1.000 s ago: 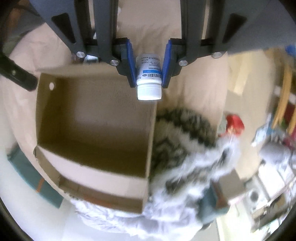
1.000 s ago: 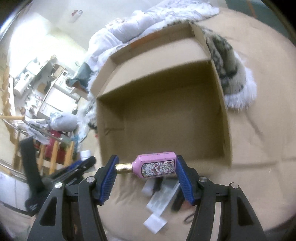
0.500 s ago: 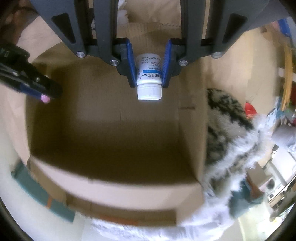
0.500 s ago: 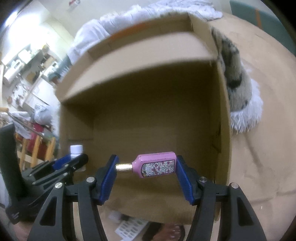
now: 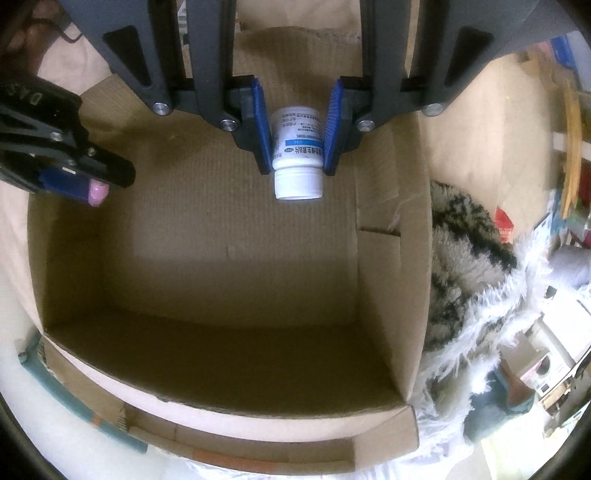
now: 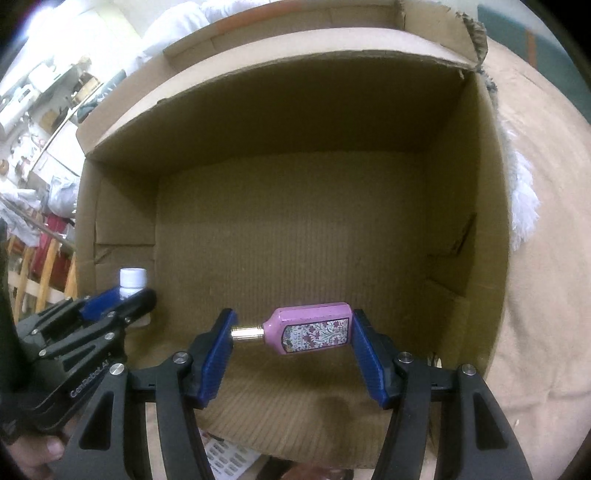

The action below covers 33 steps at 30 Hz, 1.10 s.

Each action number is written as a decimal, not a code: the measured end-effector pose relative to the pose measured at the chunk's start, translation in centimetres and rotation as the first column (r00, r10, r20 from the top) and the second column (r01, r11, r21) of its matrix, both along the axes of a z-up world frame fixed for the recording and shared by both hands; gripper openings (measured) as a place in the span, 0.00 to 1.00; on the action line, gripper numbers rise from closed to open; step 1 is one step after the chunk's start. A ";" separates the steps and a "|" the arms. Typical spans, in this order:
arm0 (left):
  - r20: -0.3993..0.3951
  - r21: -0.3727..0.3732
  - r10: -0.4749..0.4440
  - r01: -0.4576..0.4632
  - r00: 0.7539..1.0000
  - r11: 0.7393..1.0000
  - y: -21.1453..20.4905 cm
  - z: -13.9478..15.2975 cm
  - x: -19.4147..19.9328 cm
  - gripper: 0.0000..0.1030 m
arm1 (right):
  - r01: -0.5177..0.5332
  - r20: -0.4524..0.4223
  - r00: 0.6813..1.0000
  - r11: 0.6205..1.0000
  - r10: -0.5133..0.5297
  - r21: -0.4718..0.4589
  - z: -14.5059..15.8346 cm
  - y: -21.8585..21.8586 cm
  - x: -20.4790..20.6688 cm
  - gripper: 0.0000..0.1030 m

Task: Organize rigid objects
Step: 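Carry the pill bottle and perfume vial into the box and open both tools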

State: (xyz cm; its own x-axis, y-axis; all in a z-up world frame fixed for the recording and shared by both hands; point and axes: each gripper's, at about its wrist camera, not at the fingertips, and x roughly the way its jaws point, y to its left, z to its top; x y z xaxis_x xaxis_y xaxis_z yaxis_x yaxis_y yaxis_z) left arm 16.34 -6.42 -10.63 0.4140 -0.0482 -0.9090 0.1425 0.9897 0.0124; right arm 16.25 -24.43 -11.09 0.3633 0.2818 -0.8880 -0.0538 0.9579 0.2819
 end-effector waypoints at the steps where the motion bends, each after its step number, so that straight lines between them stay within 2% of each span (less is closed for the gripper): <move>1: 0.000 0.000 -0.001 0.001 1.000 1.000 0.1 -0.1 0.0 0.24 | -0.003 -0.022 1.000 1.000 0.003 0.013 0.0 0.0 0.1 0.64; 15: 0.002 0.021 -0.002 0.002 1.000 1.000 -0.8 0.3 -0.3 0.24 | 0.001 -0.068 0.998 1.000 0.001 0.026 -1.0 0.5 0.6 0.64; 23: -0.007 0.014 0.004 -0.004 1.000 1.000 -0.9 0.5 -0.5 0.24 | 0.035 -0.078 0.997 0.994 -0.027 0.108 -0.6 -0.1 0.7 0.65; 25: -0.014 0.008 0.004 -0.004 1.000 1.000 -0.7 0.6 -0.5 0.27 | 0.046 -0.072 0.997 0.989 -0.035 0.144 -0.3 -0.2 0.7 0.71; 29: 0.001 -0.004 0.007 -0.007 1.000 1.000 -0.6 1.1 -0.7 0.58 | 0.036 -0.030 0.999 0.984 -0.031 0.173 0.6 -0.1 0.6 0.77; 30: 0.010 -0.004 0.009 -0.009 1.000 1.000 -0.5 1.3 -0.8 0.62 | 0.034 -0.023 0.999 0.984 -0.030 0.175 0.8 -0.1 0.5 0.77; 33: 0.019 0.001 0.012 -0.012 1.000 1.000 -0.6 1.7 -0.9 0.63 | 0.029 -0.014 1.000 0.983 -0.027 0.180 1.1 0.0 0.5 0.78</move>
State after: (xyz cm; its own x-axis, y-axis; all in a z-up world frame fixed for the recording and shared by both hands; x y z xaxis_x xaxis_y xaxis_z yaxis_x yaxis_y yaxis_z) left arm 15.44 -7.07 -8.90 0.4322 -0.0418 -0.9008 0.1300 0.9914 0.0164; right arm 16.71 -24.48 -10.01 0.3635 0.4277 -0.8276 -0.0235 0.8923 0.4508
